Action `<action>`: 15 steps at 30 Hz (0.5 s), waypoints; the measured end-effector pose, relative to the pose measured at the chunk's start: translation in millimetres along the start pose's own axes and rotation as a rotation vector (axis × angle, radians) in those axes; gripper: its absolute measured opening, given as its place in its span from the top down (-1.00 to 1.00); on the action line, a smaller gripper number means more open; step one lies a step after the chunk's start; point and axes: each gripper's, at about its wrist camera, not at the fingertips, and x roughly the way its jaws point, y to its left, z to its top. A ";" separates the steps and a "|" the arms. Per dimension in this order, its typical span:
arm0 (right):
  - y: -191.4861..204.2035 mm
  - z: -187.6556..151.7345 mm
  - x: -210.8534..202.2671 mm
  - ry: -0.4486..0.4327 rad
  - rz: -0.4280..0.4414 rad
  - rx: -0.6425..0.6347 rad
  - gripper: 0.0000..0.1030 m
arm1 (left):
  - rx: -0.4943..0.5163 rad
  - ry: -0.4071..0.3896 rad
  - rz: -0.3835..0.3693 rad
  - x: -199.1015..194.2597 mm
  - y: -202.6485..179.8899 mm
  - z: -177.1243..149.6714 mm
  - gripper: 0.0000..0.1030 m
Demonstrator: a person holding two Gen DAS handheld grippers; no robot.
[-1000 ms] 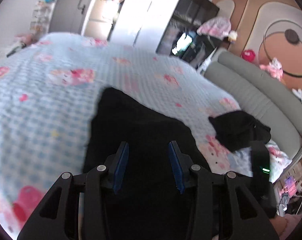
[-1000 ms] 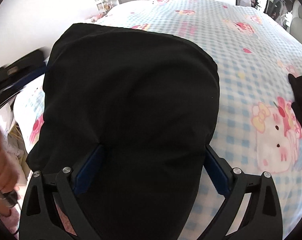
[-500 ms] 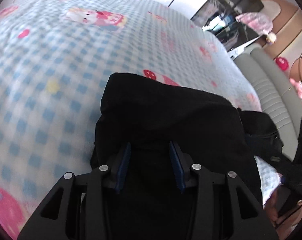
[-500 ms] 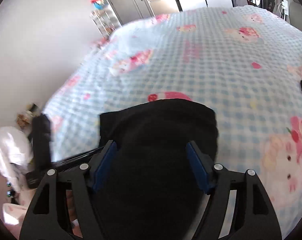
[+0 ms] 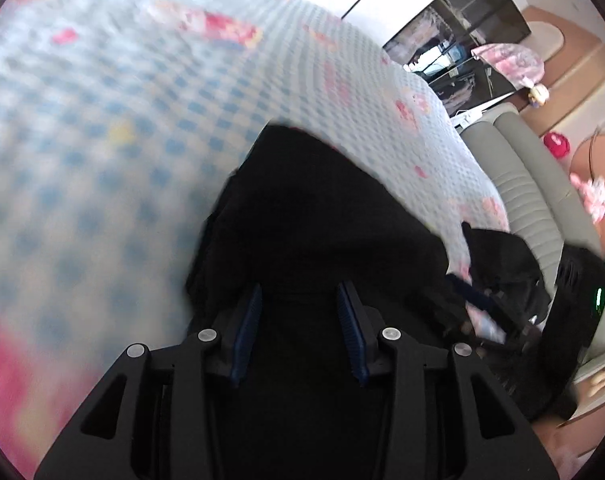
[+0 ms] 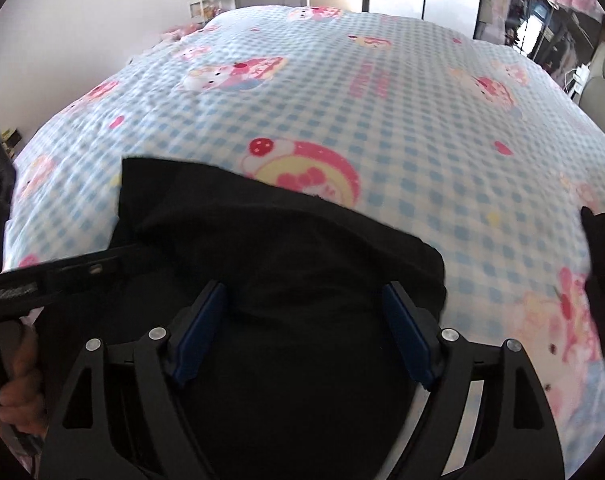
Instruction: Fold clothes
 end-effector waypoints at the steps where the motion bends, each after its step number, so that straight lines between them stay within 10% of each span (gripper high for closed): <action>1: -4.0 -2.8 -15.4 -0.003 0.023 0.029 -0.38 | 0.027 -0.035 0.031 -19.4 -6.6 -11.1 0.19; 4: -17.8 -23.2 -73.4 -0.062 0.188 0.160 -0.30 | 0.068 -0.146 0.074 -65.3 -23.7 -47.5 0.10; 15: -9.7 -152.0 -103.7 0.144 0.196 0.122 -0.49 | 0.020 -0.111 0.071 -55.4 -14.9 -104.2 -0.13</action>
